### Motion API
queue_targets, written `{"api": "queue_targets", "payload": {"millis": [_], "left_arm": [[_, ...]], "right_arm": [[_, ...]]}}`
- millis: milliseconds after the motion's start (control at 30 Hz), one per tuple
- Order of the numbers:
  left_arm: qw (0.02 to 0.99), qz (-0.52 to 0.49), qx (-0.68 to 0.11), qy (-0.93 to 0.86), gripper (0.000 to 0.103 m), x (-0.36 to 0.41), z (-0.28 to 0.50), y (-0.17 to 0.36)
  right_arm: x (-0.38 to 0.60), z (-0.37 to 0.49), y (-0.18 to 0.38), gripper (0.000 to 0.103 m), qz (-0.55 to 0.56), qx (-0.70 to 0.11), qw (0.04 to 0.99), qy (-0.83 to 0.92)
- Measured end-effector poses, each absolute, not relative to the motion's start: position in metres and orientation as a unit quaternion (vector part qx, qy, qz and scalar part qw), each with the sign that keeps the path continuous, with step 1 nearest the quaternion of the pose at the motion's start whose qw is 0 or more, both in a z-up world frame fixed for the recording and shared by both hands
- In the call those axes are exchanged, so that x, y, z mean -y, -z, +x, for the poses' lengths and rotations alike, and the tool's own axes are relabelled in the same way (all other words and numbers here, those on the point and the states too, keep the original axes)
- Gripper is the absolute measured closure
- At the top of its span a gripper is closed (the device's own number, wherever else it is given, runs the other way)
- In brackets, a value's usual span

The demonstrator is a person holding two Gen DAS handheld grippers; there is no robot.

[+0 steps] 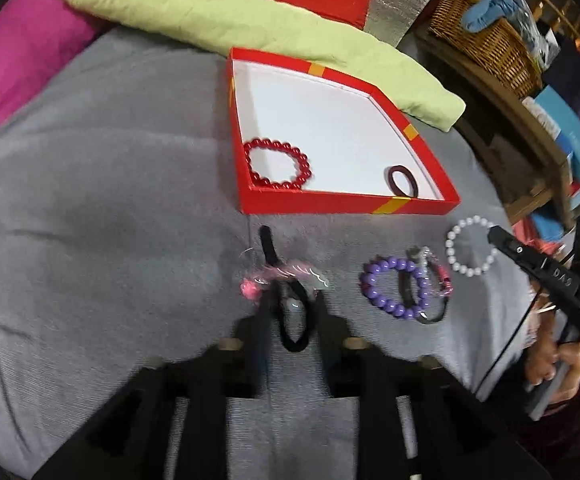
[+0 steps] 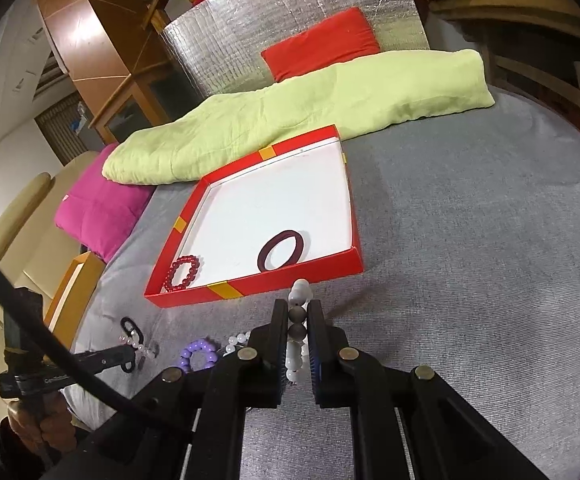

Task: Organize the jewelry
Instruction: 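Grasp and lift the white bead bracelet with the right tool while the left grasps the pink-clear bracelet, then carry the white and pink-clear bracelets in both tools over the red box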

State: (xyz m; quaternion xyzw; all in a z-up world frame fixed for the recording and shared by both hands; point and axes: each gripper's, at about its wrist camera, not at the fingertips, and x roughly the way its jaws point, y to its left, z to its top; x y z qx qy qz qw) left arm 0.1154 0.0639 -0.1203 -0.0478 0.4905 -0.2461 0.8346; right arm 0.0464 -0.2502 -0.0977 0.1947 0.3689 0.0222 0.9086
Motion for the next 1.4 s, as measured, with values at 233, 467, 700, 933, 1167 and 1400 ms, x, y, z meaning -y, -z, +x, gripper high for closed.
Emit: {"api": "queue_targets", "payload": {"millis": [233, 467, 700, 933, 1167, 1400], "left_arm": [[0.870, -0.010, -0.454, 0.192, 0.058, -0.075, 0.116, 0.109], [0.869, 0.005, -0.458, 0.186, 0.058, -0.067, 0.131, 0.119], [0.856, 0.014, -0.474, 0.206, 0.084, -0.051, 0.145, 0.129], [0.872, 0.004, -0.435, 0.224, 0.095, -0.058, 0.128, 0.111], [0.864, -0.052, -0.419, 0.276, 0.095, -0.067, 0.122, 0.099], [0.865, -0.078, -0.398, 0.295, 0.095, -0.071, 0.117, 0.089]], "right_arm": [[0.256, 0.045, 0.099, 0.092, 0.205, -0.370, 0.906, -0.015], [0.254, 0.045, 0.098, 0.092, 0.196, -0.371, 0.908, -0.014], [0.257, 0.042, 0.100, 0.093, 0.192, -0.374, 0.907, -0.010], [0.259, 0.040, 0.097, 0.093, 0.192, -0.369, 0.909, -0.009], [0.260, 0.041, 0.097, 0.093, 0.191, -0.368, 0.910, -0.008], [0.260, 0.040, 0.093, 0.092, 0.192, -0.360, 0.913, -0.009]]}}
